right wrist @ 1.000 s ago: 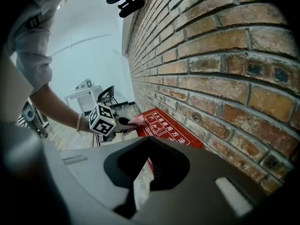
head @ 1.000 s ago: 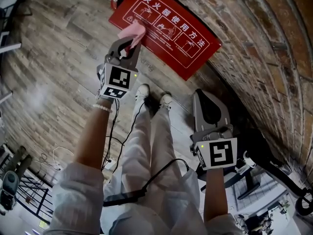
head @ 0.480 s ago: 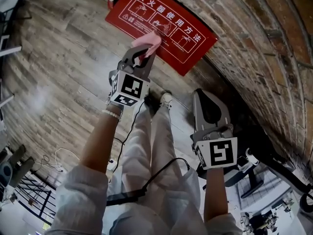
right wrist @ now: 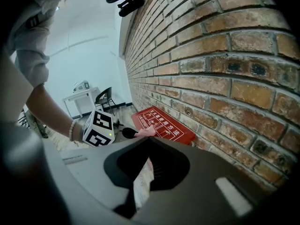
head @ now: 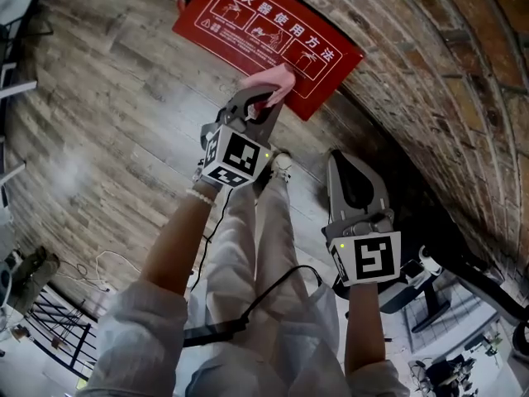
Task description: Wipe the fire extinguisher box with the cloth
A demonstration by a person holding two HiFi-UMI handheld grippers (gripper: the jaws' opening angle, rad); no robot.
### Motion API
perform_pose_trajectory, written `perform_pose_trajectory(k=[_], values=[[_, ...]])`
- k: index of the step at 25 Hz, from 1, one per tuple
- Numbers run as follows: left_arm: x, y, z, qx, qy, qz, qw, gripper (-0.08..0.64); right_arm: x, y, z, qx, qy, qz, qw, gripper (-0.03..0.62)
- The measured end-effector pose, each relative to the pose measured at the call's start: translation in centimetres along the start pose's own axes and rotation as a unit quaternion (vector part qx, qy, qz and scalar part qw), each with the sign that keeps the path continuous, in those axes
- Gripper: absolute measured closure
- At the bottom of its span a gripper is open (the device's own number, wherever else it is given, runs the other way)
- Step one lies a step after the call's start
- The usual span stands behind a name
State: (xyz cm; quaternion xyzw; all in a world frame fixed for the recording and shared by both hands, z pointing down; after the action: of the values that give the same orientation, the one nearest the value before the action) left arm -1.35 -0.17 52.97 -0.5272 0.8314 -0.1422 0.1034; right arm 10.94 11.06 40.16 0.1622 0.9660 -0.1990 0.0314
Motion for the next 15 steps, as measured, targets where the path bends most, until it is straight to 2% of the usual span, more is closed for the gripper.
perform_pose_trajectory(k=[12,15], values=[[-5.5,-1.7,0.8,-0.006,0.015,-0.059,0.9981,0.551,-0.2,1.4,-0.5,-0.004,-0.005,-0.010,1.000,0.583],[-6.4,-2.0,1.0,-0.010,0.023,-0.061,0.9978,0.551,-0.2,1.7,-0.6,-0.005,-0.005,-0.013,1.000,0.583]])
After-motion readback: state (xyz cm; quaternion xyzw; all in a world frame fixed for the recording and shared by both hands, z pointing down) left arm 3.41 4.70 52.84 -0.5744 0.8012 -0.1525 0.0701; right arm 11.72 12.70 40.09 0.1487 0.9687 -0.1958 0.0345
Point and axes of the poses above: the fingertips, and each gripper's own axes: y backward along the fingers, x to its left, z out of its top, the point moved 7 cm from there along y, backward along the fingers, and after that the axes turned 13 degrees about -x, right-handed, at the moved point
